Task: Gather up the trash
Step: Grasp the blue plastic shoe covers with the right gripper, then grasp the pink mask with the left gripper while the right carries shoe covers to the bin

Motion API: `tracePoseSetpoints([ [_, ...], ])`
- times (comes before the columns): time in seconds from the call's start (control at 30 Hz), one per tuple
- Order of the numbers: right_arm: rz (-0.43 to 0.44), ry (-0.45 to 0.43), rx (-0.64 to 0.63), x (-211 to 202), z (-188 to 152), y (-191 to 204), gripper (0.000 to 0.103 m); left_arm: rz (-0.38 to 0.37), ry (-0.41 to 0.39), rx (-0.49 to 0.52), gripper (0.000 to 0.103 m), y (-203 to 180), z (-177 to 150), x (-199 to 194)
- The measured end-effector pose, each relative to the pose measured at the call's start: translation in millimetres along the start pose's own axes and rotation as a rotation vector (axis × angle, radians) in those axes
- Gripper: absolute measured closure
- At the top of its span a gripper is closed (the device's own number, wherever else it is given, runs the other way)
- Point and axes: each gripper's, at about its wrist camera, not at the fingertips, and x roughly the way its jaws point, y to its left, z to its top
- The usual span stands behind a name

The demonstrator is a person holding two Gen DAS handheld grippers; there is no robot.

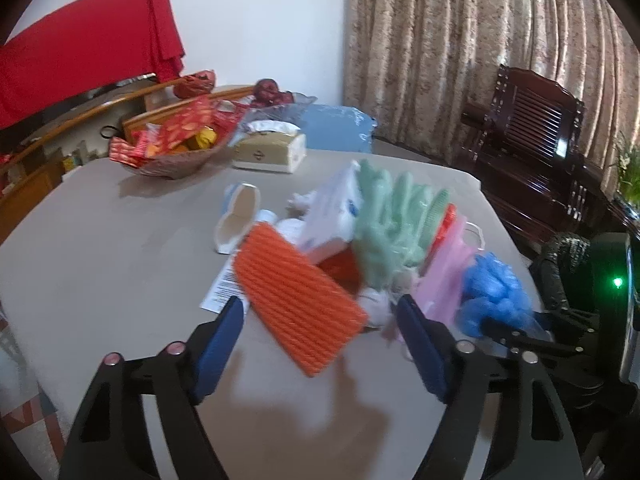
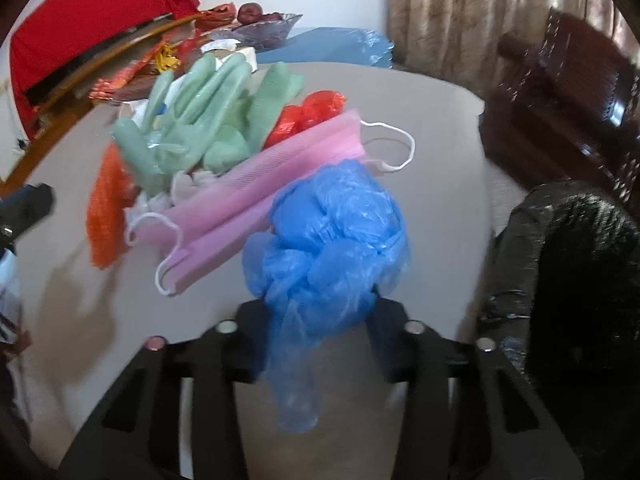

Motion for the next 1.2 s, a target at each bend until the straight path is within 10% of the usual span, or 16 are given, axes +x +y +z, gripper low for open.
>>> tracePoseSetpoints([
  [0.43, -0.054, -0.104, -0.022, -61, 0, -16, 0.075, -0.109, 0.065, 0.078, 0.049, -54, -10, 29],
  [0.8, -0.068, -0.117, 0.024, -75, -10, -35, 0.075, -0.110, 0.117, 0.126, 0.100, -76, -16, 62],
  [1.2, -0.089, -0.195, 0.074, -111, -7, -55, 0.075, -0.252, -0.017, 0.143, 0.101, -97, 10, -11],
])
